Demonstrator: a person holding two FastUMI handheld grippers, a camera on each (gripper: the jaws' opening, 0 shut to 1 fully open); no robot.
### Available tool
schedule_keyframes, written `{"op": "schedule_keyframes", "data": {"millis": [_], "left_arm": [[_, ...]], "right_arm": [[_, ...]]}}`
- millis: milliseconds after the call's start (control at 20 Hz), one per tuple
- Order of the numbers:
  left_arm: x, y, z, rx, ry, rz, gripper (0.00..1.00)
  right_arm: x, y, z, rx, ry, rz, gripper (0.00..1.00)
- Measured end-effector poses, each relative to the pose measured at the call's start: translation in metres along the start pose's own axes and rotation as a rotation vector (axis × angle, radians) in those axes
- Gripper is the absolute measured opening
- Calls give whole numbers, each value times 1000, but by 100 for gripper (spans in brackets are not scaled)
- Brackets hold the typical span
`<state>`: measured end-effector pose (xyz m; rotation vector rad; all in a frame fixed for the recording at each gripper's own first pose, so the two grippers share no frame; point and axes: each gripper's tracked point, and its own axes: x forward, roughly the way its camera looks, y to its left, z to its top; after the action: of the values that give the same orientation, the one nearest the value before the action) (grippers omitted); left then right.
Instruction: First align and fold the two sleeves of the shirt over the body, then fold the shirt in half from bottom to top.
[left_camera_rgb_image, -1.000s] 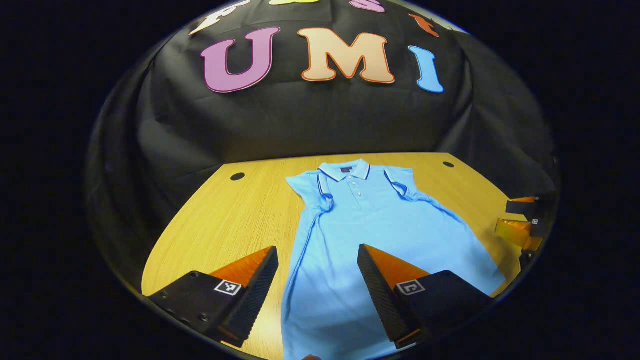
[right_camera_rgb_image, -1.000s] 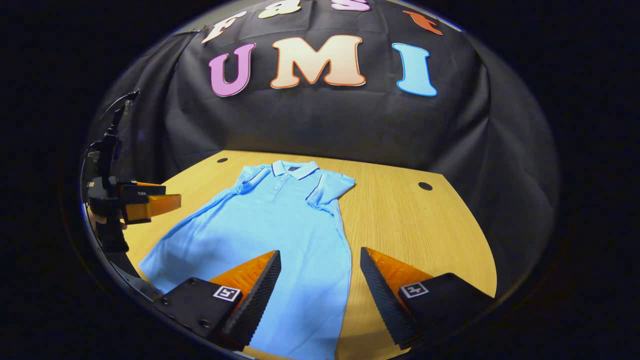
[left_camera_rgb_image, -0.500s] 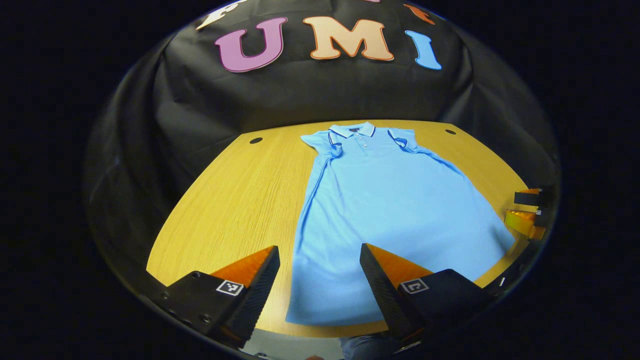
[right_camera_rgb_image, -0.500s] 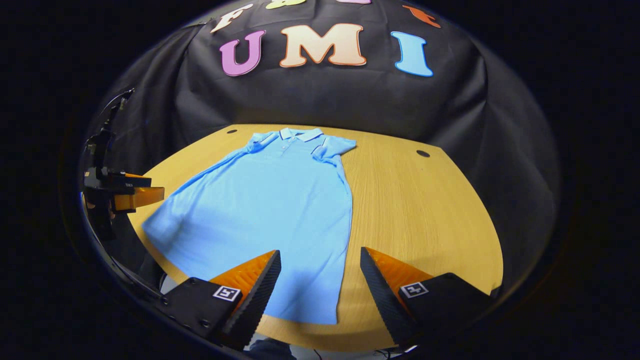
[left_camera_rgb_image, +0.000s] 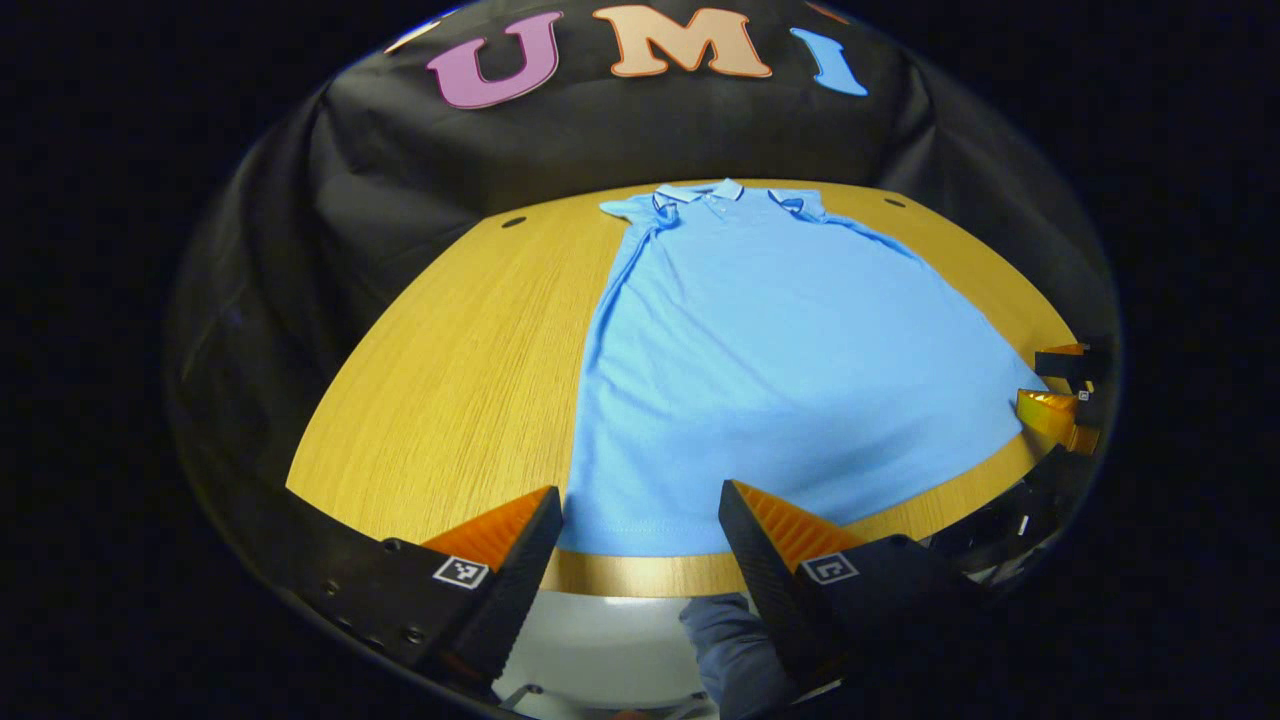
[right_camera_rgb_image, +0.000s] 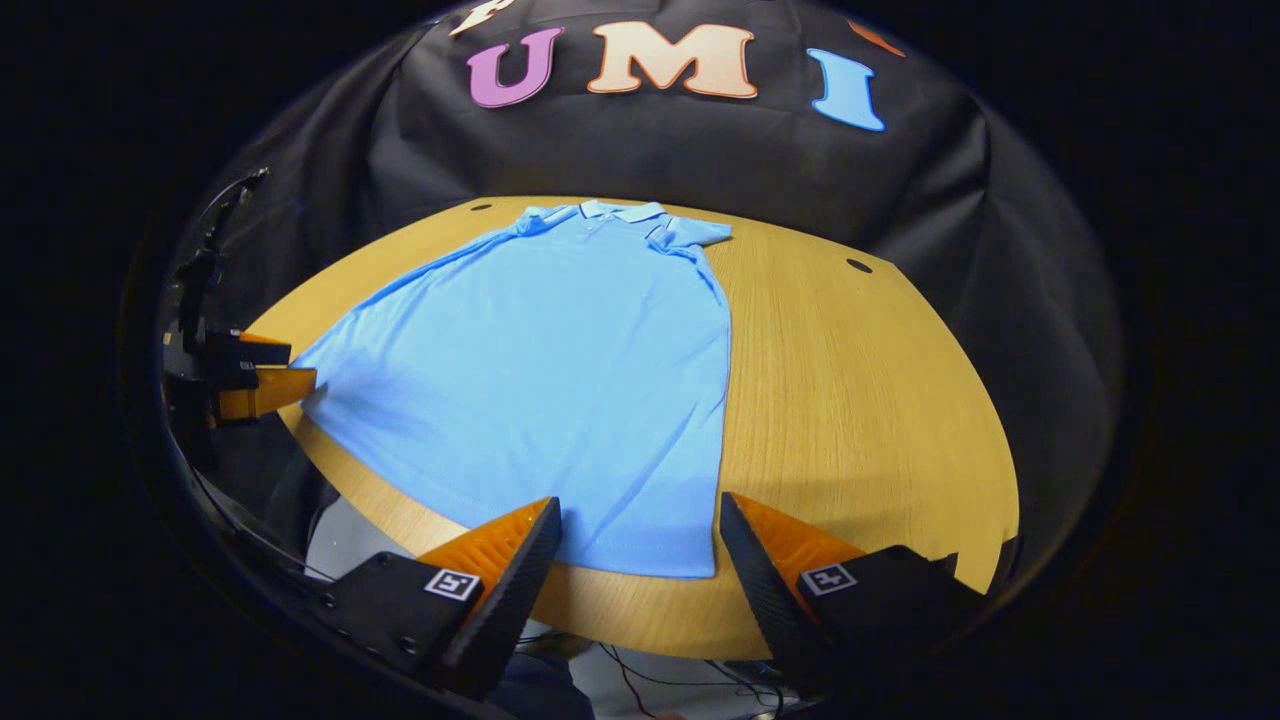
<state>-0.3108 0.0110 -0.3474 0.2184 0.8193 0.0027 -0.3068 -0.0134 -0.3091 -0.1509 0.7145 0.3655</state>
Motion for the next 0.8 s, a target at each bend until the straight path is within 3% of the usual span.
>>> {"op": "schedule_keyframes", "data": {"millis": [200,250,350,400,450,500,550,600,700,800], "left_arm": [[0,-9,-4,-74,-36,-35,88],[0,-14,-7,-101,-38,-43,78],[-3,-23,-9,-108,-46,-54,59],[-3,-30,-5,-96,-51,-80,56],[-1,-35,-5,-82,-49,-87,36],[1,-36,-5,-63,-47,-74,21],[2,-36,-4,-35,-43,-54,3],[1,-36,-6,-4,-33,-39,0],[2,-36,-3,10,-27,-30,0],[3,-37,4,-53,-13,-46,0]], "right_arm": [[3,7,-8,57,16,25,95],[2,16,-10,79,25,47,89],[3,29,-8,55,19,68,60],[2,35,-8,27,10,72,45],[2,36,-7,-1,5,63,20],[2,38,-8,-16,8,66,11],[-2,38,-7,-1,8,64,11],[1,36,-9,27,20,71,3],[2,34,-8,81,35,83,3],[-1,34,4,94,23,91,3]]}}
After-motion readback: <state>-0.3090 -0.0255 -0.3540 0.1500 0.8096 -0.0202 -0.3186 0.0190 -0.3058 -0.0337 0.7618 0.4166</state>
